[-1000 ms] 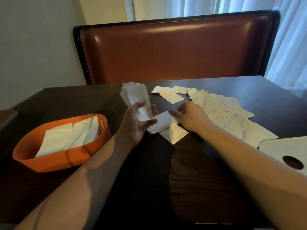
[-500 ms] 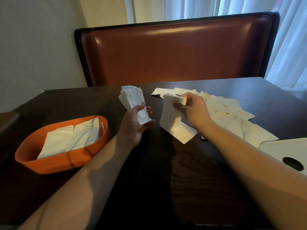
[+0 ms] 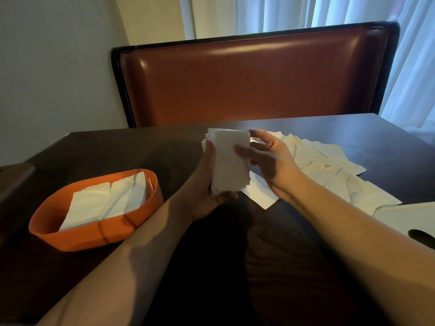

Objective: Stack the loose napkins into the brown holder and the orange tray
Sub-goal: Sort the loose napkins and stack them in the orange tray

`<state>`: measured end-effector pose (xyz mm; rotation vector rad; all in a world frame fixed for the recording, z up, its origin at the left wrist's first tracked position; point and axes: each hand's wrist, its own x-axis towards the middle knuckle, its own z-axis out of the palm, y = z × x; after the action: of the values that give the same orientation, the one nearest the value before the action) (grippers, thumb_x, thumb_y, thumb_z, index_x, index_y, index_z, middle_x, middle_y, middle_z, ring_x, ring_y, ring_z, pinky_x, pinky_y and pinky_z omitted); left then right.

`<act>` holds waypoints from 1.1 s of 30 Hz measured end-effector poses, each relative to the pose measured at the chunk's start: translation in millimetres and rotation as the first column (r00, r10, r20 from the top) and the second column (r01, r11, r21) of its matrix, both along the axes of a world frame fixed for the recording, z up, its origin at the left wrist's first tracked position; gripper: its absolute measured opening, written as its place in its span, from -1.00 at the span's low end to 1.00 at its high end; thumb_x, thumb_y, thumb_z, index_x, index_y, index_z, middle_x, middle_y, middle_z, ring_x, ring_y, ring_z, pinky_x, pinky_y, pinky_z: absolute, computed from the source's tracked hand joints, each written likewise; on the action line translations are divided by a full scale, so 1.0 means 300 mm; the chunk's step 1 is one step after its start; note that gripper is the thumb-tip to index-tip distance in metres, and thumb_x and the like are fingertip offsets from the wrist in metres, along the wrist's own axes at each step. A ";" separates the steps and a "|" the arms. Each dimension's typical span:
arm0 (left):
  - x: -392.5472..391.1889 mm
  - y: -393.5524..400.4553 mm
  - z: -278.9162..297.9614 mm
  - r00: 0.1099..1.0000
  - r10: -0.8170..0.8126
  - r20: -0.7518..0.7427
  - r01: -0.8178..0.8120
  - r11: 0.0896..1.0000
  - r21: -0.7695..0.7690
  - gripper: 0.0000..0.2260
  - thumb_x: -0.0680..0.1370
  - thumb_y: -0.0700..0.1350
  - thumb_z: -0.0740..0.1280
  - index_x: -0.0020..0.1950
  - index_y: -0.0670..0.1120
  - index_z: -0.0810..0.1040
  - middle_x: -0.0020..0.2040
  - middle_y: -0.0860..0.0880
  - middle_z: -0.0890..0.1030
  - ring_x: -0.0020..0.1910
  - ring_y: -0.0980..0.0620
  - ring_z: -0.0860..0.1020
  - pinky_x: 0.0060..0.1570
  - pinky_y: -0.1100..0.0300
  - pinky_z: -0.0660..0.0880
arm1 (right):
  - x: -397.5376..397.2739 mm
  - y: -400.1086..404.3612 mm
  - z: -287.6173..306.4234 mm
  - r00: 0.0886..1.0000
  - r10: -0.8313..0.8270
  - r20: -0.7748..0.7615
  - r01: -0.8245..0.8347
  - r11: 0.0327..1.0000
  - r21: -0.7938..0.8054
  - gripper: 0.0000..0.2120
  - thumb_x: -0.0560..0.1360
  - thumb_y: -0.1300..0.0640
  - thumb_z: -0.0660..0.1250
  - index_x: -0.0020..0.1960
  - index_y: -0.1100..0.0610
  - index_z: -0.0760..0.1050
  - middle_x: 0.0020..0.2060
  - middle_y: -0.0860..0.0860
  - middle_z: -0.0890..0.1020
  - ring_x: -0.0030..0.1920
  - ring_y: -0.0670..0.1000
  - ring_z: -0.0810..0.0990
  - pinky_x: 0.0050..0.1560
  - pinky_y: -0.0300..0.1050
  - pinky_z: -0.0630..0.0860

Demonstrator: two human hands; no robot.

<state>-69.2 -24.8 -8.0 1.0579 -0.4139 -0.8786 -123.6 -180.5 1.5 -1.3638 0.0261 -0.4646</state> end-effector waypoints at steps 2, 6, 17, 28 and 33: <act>-0.006 -0.001 0.003 1.000 -0.021 -0.011 0.021 1.000 -0.019 -0.42 0.58 0.37 -0.10 0.25 0.07 0.52 -0.03 -0.10 0.67 -0.11 -0.02 0.64 -0.28 0.15 0.56 | -0.004 0.010 -0.010 0.999 -0.031 -0.022 0.031 0.999 -0.013 -0.60 0.48 0.27 0.45 0.28 0.24 0.48 -0.05 0.08 0.70 -0.18 -0.05 0.68 -0.36 -0.17 0.56; -0.004 0.003 0.003 1.000 -0.003 -0.027 0.003 1.000 0.006 -0.58 0.59 0.24 0.11 0.26 0.01 0.50 -0.01 -0.10 0.69 -0.05 -0.07 0.66 -0.26 0.16 0.53 | 0.006 0.025 -0.015 0.995 -0.024 -0.101 0.025 1.000 0.002 -0.68 0.49 0.20 0.44 0.21 0.22 0.49 -0.12 0.08 0.68 -0.20 0.05 0.64 -0.27 0.01 0.52; 0.022 0.007 -0.005 0.964 0.239 -0.115 -0.244 0.970 -0.025 -0.66 0.57 0.05 0.31 0.28 -0.05 0.42 0.00 -0.13 0.67 0.03 -0.09 0.63 -0.20 0.13 0.57 | 0.008 -0.093 -0.035 0.860 -0.242 -0.449 -0.354 0.351 -0.867 -0.70 0.55 -0.02 0.37 0.25 0.05 0.51 -0.10 -0.16 0.50 -0.08 -0.12 0.49 0.00 -0.13 0.48; 0.016 0.001 0.013 0.945 0.324 -0.041 -0.324 0.946 -0.001 -0.78 0.58 0.01 0.32 0.17 -0.02 0.44 0.09 -0.16 0.61 0.17 -0.19 0.57 0.24 -0.13 0.49 | -0.029 -0.063 0.022 0.942 0.279 -0.188 -0.302 0.947 -0.112 -0.78 0.47 0.41 0.36 0.08 0.22 0.54 -0.06 0.07 0.63 -0.10 -0.01 0.65 -0.18 -0.23 0.57; -0.013 -0.001 0.010 0.992 0.127 0.004 -0.127 0.991 0.034 -0.69 0.64 0.15 0.14 0.22 0.01 0.50 0.00 -0.11 0.70 -0.06 -0.08 0.67 -0.15 0.02 0.61 | -0.019 -0.019 0.014 0.973 0.227 -0.044 -0.226 0.974 0.026 -0.56 0.44 0.41 0.42 0.30 0.25 0.48 0.09 0.19 0.63 0.00 0.09 0.67 -0.10 -0.11 0.62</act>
<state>-73.1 -24.9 -4.9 1.1041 -0.3302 -0.7731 -129.3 -186.2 5.8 -1.3380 -0.0856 -0.2395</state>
